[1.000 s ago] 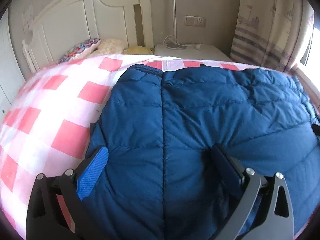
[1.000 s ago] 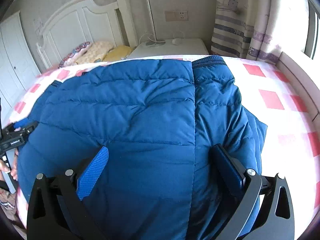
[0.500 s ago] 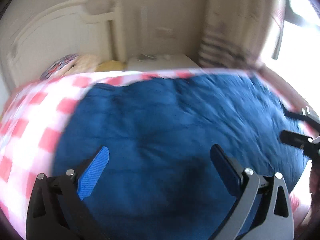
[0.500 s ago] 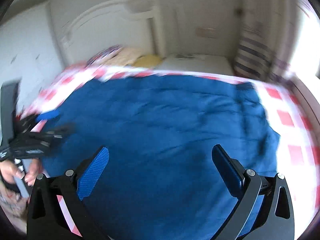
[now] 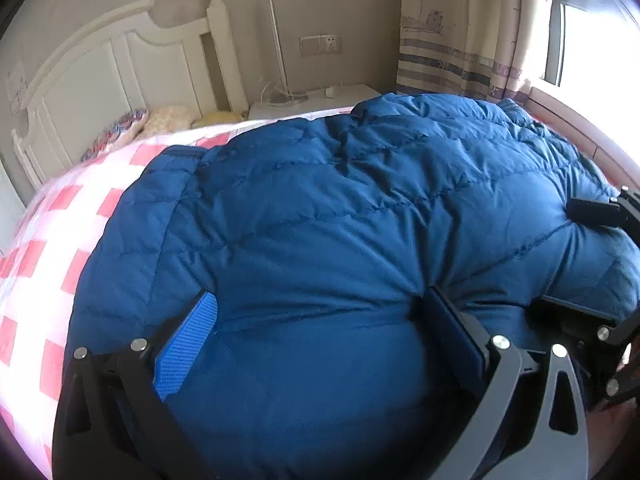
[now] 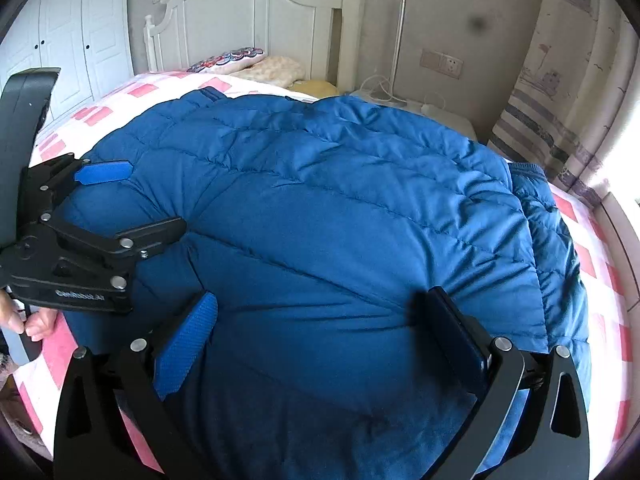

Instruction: Fold large clothes

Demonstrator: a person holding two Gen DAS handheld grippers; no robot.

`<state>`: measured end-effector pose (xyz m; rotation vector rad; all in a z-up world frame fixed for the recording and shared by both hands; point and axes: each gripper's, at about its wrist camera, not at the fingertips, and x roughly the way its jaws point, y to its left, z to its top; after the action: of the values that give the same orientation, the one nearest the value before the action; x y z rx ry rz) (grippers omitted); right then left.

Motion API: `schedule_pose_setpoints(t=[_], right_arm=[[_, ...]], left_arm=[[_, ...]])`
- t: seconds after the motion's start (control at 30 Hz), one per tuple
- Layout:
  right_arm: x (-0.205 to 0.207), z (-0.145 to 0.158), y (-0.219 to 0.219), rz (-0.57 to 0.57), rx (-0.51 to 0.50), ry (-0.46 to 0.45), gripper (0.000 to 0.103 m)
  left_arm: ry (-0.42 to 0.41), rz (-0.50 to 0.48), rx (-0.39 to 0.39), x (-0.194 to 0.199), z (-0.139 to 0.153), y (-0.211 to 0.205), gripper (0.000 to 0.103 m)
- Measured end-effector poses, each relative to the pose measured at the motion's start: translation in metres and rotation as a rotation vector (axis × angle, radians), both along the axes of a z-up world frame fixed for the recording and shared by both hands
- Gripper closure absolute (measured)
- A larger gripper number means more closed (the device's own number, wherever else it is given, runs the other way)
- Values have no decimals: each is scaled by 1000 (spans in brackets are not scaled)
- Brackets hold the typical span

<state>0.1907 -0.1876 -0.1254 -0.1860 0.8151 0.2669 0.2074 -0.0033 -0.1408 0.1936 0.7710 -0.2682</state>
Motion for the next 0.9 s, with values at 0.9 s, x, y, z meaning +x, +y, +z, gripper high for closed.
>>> schedule_pose_setpoints(t=[0.9], right_arm=[[-11,-10,-100,-231,177,25,4]], left_arm=[[-12,228,9,7,-9,87,2]])
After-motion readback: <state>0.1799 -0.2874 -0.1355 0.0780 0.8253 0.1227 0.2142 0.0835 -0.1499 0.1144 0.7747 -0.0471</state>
